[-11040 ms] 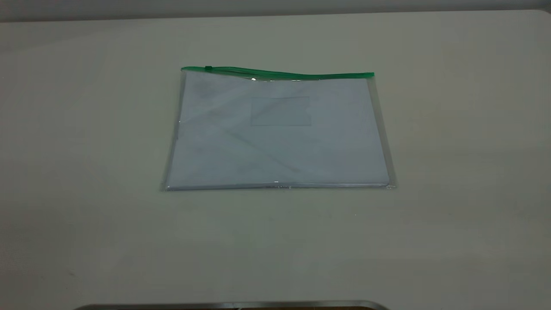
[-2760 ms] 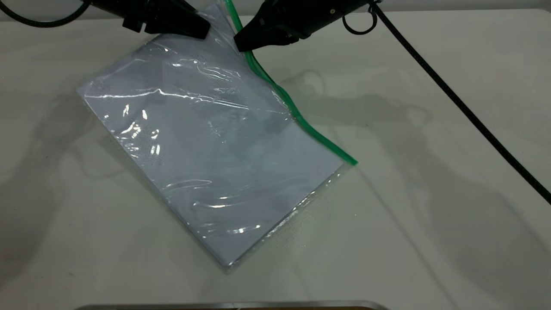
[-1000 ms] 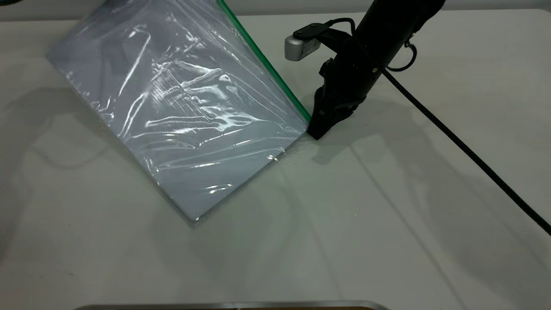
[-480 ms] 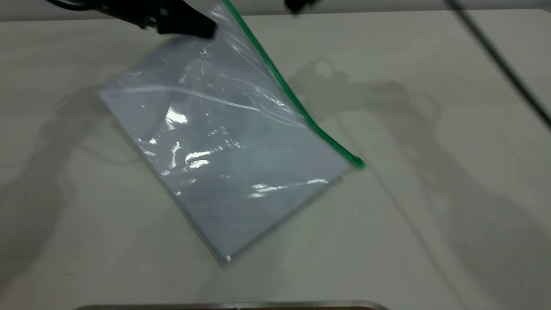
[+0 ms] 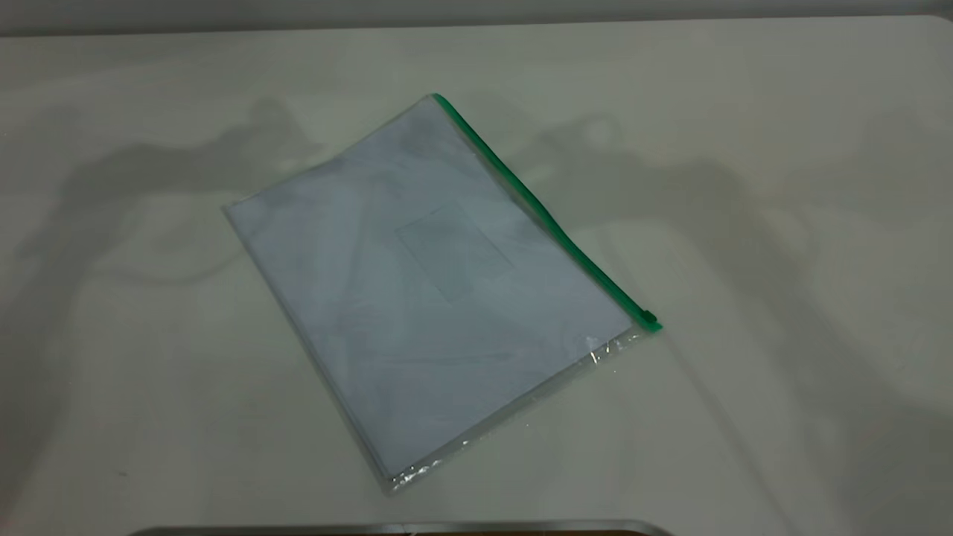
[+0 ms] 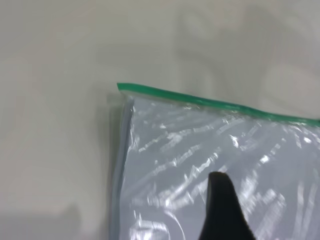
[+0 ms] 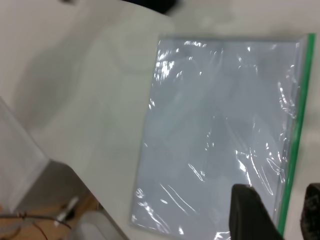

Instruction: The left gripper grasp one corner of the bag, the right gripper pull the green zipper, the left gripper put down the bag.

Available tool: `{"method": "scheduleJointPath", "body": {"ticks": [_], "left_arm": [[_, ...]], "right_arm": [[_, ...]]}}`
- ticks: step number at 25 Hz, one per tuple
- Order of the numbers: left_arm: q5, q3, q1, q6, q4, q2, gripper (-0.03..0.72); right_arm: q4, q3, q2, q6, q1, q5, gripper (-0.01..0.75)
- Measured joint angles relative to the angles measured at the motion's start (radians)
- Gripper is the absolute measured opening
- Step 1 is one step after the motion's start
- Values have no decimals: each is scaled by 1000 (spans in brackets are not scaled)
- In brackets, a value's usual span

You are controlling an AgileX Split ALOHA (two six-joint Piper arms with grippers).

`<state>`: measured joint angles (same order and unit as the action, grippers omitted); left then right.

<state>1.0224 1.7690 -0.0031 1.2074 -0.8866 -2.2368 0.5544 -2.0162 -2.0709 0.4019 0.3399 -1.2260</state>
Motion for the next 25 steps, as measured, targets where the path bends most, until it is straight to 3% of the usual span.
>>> {"method": "scheduleJointPath", "body": {"ticks": [5, 9, 18, 25], "left_arm": [[84, 0, 20, -179, 187, 267, 507], [132, 0, 20, -318, 327, 457, 485], [145, 0, 20, -570, 479, 700, 474], [145, -51, 20, -765, 578, 840, 474]], "right_arm": [[-40, 93, 206, -46, 0, -4, 291], [-116, 263, 427, -54, 0, -8, 291], [-311, 809, 930, -130, 0, -8, 290], [-462, 1153, 1221, -238, 0, -8, 310]]}}
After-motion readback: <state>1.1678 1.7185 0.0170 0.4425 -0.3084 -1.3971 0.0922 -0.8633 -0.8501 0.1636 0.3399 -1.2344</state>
